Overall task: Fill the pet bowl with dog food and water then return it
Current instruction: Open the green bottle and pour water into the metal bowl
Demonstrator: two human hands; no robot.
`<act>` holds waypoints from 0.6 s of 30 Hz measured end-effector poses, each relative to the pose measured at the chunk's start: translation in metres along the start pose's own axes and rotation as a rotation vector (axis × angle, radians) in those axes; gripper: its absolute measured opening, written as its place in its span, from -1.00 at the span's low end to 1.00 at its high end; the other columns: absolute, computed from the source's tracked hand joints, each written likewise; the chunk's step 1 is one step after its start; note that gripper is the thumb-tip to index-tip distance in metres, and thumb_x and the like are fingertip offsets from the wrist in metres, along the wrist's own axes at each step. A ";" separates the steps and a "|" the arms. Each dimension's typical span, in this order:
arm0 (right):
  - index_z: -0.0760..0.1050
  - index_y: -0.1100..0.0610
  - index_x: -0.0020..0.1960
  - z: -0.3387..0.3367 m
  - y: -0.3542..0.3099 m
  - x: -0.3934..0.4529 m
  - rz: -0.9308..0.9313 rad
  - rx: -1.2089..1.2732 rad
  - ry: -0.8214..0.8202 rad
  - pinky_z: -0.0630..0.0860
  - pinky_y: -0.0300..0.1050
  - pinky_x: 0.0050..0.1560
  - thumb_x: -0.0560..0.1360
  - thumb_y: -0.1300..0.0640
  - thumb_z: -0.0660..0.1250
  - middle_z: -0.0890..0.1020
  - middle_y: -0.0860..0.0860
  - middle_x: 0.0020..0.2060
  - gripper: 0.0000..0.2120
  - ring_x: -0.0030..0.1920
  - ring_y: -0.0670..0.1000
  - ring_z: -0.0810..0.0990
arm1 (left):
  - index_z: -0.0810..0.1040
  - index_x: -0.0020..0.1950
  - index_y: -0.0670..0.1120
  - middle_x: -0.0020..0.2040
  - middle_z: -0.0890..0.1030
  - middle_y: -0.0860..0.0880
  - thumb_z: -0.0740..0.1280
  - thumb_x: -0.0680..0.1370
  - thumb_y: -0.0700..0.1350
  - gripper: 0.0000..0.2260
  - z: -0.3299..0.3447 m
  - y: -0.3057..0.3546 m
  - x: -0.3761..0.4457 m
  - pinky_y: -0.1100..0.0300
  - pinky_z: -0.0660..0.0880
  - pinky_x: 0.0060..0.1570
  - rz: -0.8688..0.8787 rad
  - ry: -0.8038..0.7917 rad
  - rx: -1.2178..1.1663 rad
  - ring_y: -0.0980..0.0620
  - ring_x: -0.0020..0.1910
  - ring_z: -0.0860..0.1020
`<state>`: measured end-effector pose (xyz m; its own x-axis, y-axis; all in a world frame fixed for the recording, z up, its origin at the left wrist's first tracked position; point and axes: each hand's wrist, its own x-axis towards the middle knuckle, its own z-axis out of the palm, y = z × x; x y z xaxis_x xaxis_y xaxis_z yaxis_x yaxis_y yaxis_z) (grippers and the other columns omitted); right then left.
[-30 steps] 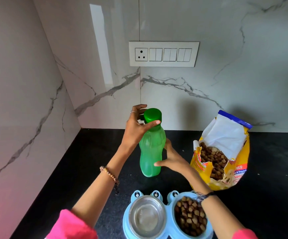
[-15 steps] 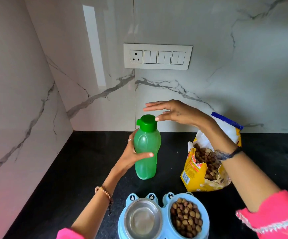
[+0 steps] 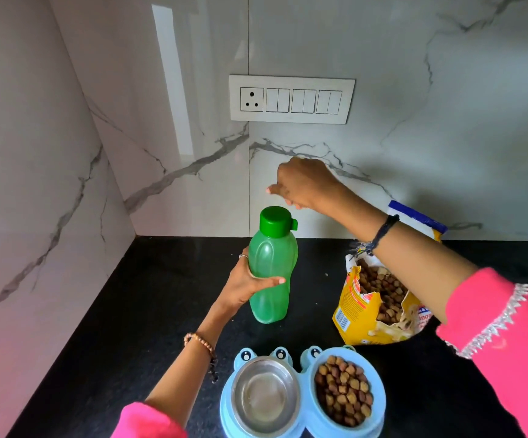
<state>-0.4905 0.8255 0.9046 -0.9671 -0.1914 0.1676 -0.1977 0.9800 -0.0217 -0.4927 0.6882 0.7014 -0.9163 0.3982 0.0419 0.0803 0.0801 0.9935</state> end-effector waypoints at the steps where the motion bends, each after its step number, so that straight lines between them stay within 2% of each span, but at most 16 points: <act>1: 0.58 0.19 -0.07 -0.006 0.006 0.002 0.023 0.170 -0.062 0.50 -0.13 -0.10 0.51 0.05 0.33 0.64 0.09 -0.16 -0.80 -0.14 0.08 0.61 | 0.30 0.29 -0.02 0.18 0.52 -0.03 0.58 0.10 0.04 -0.18 -0.001 0.000 0.000 0.14 0.55 0.10 -0.006 -0.005 0.000 0.05 0.15 0.54; 2: 0.59 0.14 0.04 -0.011 0.010 0.003 0.014 0.306 -0.180 0.49 -0.14 -0.11 0.47 0.13 0.39 0.63 0.06 -0.05 -0.83 -0.07 0.06 0.60 | 0.30 0.29 -0.03 0.18 0.51 -0.02 0.58 0.11 0.03 -0.17 -0.002 0.000 0.001 0.12 0.55 0.11 -0.010 -0.013 -0.003 0.05 0.16 0.54; 3: 0.55 0.08 0.15 -0.017 0.010 0.003 0.010 0.391 -0.342 0.47 -0.14 -0.10 0.44 0.19 0.42 0.58 0.03 0.06 -0.71 0.01 0.03 0.56 | 0.30 0.30 -0.03 0.18 0.51 -0.02 0.58 0.12 0.02 -0.17 -0.002 -0.001 0.002 0.11 0.55 0.12 -0.013 -0.021 -0.008 0.05 0.16 0.54; 4: 0.52 0.05 0.21 -0.018 0.011 0.003 0.017 0.434 -0.467 0.47 -0.15 -0.11 0.42 0.22 0.44 0.53 0.03 0.11 -0.62 0.04 0.02 0.53 | 0.29 0.30 -0.04 0.19 0.51 -0.03 0.58 0.12 0.01 -0.18 -0.003 -0.002 0.002 0.10 0.54 0.13 -0.016 -0.027 -0.013 0.05 0.16 0.54; 5: 0.52 0.06 0.20 -0.014 0.011 0.001 0.028 0.437 -0.513 0.50 -0.17 -0.15 0.40 0.23 0.46 0.55 0.07 0.09 -0.62 -0.01 0.01 0.54 | 0.29 0.31 -0.04 0.19 0.50 -0.03 0.59 0.13 0.00 -0.17 -0.003 -0.002 0.003 0.08 0.54 0.14 -0.020 -0.029 -0.015 0.04 0.17 0.53; 7: 0.56 0.19 0.03 0.001 0.009 -0.004 0.052 0.417 -0.392 0.57 -0.17 -0.25 0.40 0.11 0.47 0.64 0.15 -0.14 -0.74 -0.20 0.07 0.63 | 0.28 0.32 -0.05 0.20 0.49 -0.03 0.59 0.13 0.00 -0.16 -0.003 -0.003 0.003 0.05 0.53 0.16 -0.025 -0.027 -0.012 0.03 0.18 0.53; 9: 0.55 0.27 -0.21 0.012 0.009 -0.006 0.078 0.300 -0.180 0.56 -0.17 -0.31 0.47 -0.06 0.36 0.64 0.16 -0.39 -0.64 -0.39 0.08 0.65 | 0.27 0.32 -0.05 0.19 0.49 -0.03 0.58 0.12 0.01 -0.15 -0.003 -0.003 0.002 0.07 0.54 0.14 -0.024 -0.028 -0.014 0.03 0.18 0.53; 10: 0.55 0.27 -0.27 0.015 0.011 -0.008 0.094 0.257 -0.124 0.55 -0.18 -0.32 0.51 -0.08 0.29 0.63 0.15 -0.43 -0.58 -0.44 0.07 0.63 | 0.27 0.32 -0.05 0.18 0.49 -0.02 0.58 0.12 0.01 -0.15 -0.002 -0.002 0.002 0.10 0.55 0.13 -0.023 -0.029 -0.015 0.04 0.17 0.53; 11: 0.56 0.28 -0.25 0.015 0.013 -0.008 0.110 0.267 -0.113 0.54 -0.19 -0.32 0.54 -0.05 0.26 0.64 0.16 -0.40 -0.59 -0.43 0.06 0.62 | 0.27 0.31 -0.06 0.18 0.49 -0.02 0.58 0.11 0.02 -0.15 -0.002 -0.001 0.001 0.13 0.55 0.11 -0.023 -0.030 -0.017 0.04 0.17 0.53; 13: 0.58 0.24 -0.02 0.009 0.016 -0.005 0.102 0.384 -0.208 0.55 -0.19 -0.26 0.54 0.13 0.29 0.65 0.17 -0.17 -0.81 -0.22 0.07 0.63 | 0.27 0.31 -0.05 0.18 0.48 -0.02 0.57 0.10 0.02 -0.15 -0.002 0.000 0.001 0.14 0.55 0.10 -0.022 -0.030 -0.022 0.04 0.17 0.52; 14: 0.54 0.17 0.12 0.004 0.015 -0.004 0.071 0.407 -0.296 0.56 -0.15 -0.15 0.51 0.21 0.32 0.60 0.13 -0.01 -0.80 -0.06 0.07 0.60 | 0.27 0.30 -0.04 0.19 0.47 -0.02 0.57 0.10 0.03 -0.15 -0.002 0.000 0.001 0.13 0.55 0.11 -0.023 -0.031 -0.022 0.04 0.17 0.52; 16: 0.47 0.03 0.27 -0.004 0.011 -0.002 -0.003 0.394 -0.465 0.51 -0.01 0.13 0.46 0.31 0.37 0.45 0.06 0.23 -0.57 0.17 0.08 0.50 | 0.25 0.30 -0.02 0.20 0.46 -0.01 0.57 0.11 0.03 -0.15 -0.003 0.000 0.001 0.09 0.54 0.14 -0.029 -0.034 -0.016 0.05 0.17 0.51; 17: 0.48 0.01 0.27 -0.004 0.010 -0.002 -0.034 0.379 -0.484 0.49 0.03 0.17 0.44 0.33 0.39 0.45 0.04 0.27 -0.55 0.19 0.09 0.49 | 0.25 0.30 -0.01 0.20 0.46 -0.01 0.57 0.11 0.04 -0.15 -0.002 0.000 0.001 0.09 0.53 0.14 -0.032 -0.035 -0.015 0.05 0.17 0.51; 18: 0.51 0.03 0.23 -0.002 0.008 -0.003 -0.041 0.381 -0.474 0.53 0.01 0.10 0.42 0.31 0.41 0.50 0.06 0.24 -0.58 0.14 0.09 0.53 | 0.25 0.30 -0.01 0.20 0.46 -0.01 0.57 0.11 0.03 -0.15 -0.002 0.001 0.001 0.10 0.53 0.14 -0.034 -0.036 -0.018 0.05 0.17 0.51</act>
<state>-0.4888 0.8340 0.9061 -0.9062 -0.3173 -0.2794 -0.1946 0.8997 -0.3906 -0.4946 0.6867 0.7023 -0.9038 0.4279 0.0047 0.0422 0.0782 0.9960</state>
